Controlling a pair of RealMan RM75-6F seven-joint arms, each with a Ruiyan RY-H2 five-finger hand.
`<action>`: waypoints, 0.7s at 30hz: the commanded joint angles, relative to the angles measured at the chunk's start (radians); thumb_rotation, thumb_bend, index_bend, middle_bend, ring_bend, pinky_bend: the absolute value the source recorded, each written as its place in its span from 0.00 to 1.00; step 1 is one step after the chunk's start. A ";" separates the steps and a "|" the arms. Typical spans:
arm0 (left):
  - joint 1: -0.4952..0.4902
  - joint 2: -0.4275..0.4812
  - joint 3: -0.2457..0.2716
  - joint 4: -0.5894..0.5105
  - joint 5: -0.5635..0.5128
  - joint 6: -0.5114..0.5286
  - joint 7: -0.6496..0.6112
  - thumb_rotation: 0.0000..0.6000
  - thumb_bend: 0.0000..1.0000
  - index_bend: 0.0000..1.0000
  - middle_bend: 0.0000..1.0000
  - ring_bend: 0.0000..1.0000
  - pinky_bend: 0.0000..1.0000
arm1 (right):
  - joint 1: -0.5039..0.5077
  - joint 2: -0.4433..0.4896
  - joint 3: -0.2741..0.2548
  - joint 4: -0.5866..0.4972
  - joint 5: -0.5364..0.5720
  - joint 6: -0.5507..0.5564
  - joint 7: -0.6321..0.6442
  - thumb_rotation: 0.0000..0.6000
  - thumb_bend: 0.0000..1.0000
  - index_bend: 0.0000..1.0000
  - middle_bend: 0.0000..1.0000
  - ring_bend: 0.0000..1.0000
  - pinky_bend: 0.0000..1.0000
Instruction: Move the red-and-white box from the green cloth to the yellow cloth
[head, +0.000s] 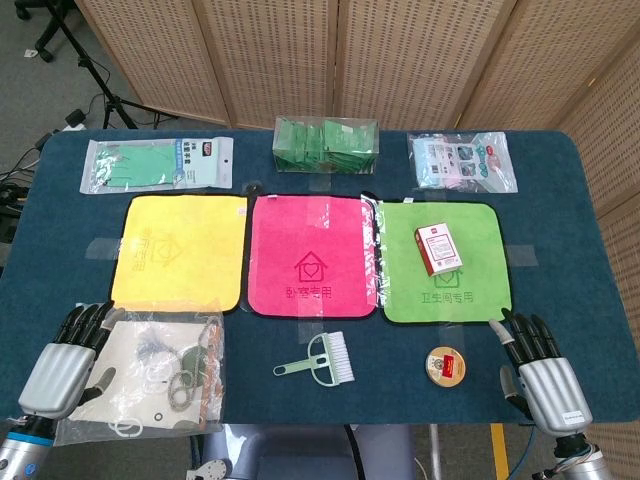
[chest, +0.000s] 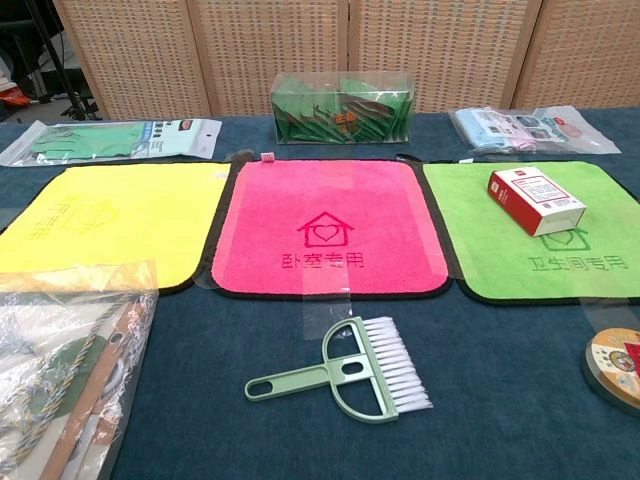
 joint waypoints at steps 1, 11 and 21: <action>-0.001 -0.002 0.001 -0.001 -0.001 -0.002 0.007 1.00 0.33 0.00 0.00 0.00 0.00 | 0.000 0.000 -0.002 0.002 0.000 -0.003 -0.003 1.00 0.66 0.00 0.00 0.00 0.00; 0.010 0.005 0.013 -0.012 0.039 0.027 0.005 1.00 0.33 0.00 0.00 0.00 0.00 | -0.005 0.008 -0.020 -0.006 -0.033 0.011 0.018 1.00 0.66 0.00 0.00 0.00 0.00; 0.010 0.002 0.006 0.000 0.061 0.048 -0.040 1.00 0.33 0.00 0.00 0.00 0.00 | 0.017 -0.004 -0.010 -0.004 0.020 -0.053 0.013 1.00 0.66 0.00 0.00 0.00 0.00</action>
